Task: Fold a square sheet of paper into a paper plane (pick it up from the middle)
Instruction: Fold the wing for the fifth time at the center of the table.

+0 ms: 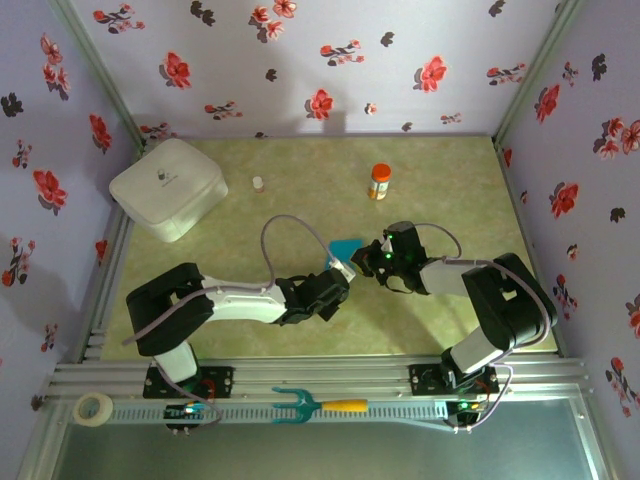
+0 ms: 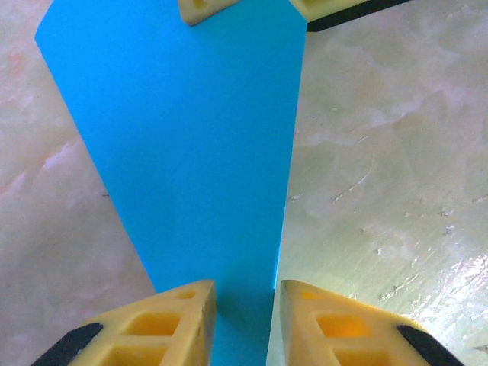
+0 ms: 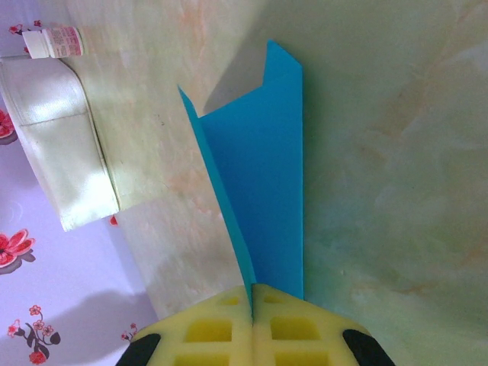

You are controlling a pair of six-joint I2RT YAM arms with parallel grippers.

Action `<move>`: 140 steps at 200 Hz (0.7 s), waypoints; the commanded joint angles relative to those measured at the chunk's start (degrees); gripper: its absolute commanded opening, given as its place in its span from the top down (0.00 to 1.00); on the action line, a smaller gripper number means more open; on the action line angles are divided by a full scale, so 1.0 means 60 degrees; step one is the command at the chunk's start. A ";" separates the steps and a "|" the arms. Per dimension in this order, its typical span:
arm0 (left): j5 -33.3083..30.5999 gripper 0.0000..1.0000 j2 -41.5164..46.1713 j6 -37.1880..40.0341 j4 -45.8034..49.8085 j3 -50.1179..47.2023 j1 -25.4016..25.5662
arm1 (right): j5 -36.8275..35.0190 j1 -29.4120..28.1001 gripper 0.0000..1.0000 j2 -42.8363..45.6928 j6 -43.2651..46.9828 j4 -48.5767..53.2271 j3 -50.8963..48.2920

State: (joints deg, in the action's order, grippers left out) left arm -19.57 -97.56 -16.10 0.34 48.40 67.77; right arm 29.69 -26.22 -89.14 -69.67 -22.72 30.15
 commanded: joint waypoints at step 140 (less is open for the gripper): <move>0.0040 0.91 0.0223 -0.0196 -0.0470 -0.0222 -0.0104 | -0.0974 0.0084 0.61 0.1533 0.1298 0.2488 0.0326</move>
State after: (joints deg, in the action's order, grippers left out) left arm -20.16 -97.56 -16.12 0.25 48.34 67.77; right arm 27.97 -26.17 -84.58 -66.78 -16.91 30.37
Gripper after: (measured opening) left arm 0.087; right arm 0.365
